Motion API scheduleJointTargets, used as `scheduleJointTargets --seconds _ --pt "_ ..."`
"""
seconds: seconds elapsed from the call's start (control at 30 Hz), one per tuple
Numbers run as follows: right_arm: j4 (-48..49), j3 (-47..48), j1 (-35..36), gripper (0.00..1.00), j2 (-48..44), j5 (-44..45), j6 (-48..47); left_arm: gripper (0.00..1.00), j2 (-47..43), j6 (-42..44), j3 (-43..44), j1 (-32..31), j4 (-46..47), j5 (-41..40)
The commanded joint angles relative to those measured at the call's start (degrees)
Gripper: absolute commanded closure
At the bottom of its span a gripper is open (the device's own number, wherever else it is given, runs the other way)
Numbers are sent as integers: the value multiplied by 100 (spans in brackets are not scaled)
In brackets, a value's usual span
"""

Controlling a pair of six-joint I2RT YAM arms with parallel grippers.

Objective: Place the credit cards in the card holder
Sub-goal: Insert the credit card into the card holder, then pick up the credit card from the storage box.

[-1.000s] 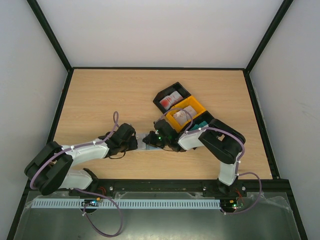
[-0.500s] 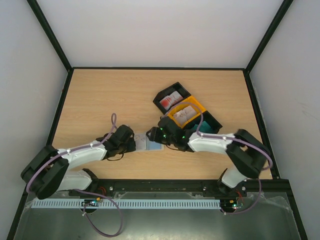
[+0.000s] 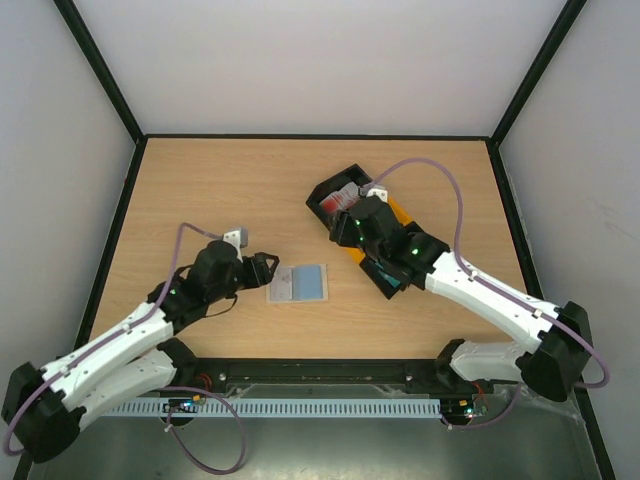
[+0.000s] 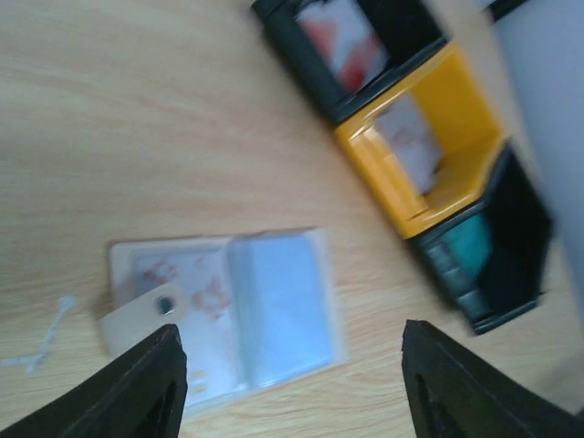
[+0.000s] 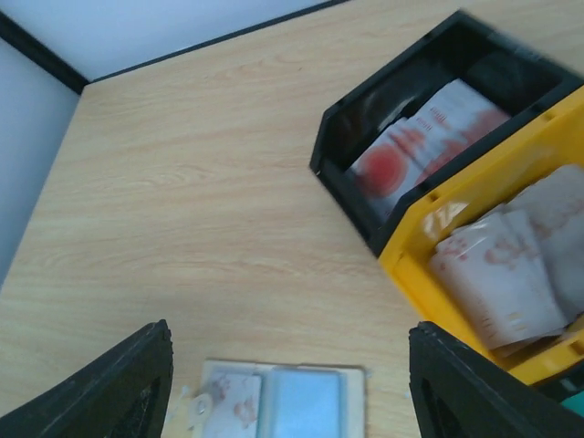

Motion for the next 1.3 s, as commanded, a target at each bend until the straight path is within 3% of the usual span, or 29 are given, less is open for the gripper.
scheduleJointTargets --seconds 0.0,0.17,0.4,0.53,0.6,0.8,0.9,1.0,1.27 --pt "-1004 612 -149 30 237 738 -617 30 -469 150 477 69 -314 118" --pt "-992 1092 -516 30 834 298 -1328 24 -500 218 642 154 -465 330" --pt "-1139 1079 -1436 33 1518 -695 -2298 23 -398 47 482 305 -113 928" --pt "-1378 1233 -1816 42 2028 -1250 -2852 26 -271 -116 357 318 257 1065" --pt "-1475 1311 -1984 46 2316 -1311 -2992 27 -122 -196 357 318 428 1126" --pt "-1309 1305 -2132 45 2959 -1427 -3151 31 583 -384 344 326 1178 1120" --pt "-1323 1455 -2141 59 3329 -1423 -3308 36 1079 -417 484 327 1531 1137" --pt "-1384 1733 -2150 65 3698 -1396 -3410 41 1554 -371 709 327 1751 1155" --pt "-1459 2150 -2218 60 4075 -1068 -3515 43 2710 -176 1327 329 1978 1397"
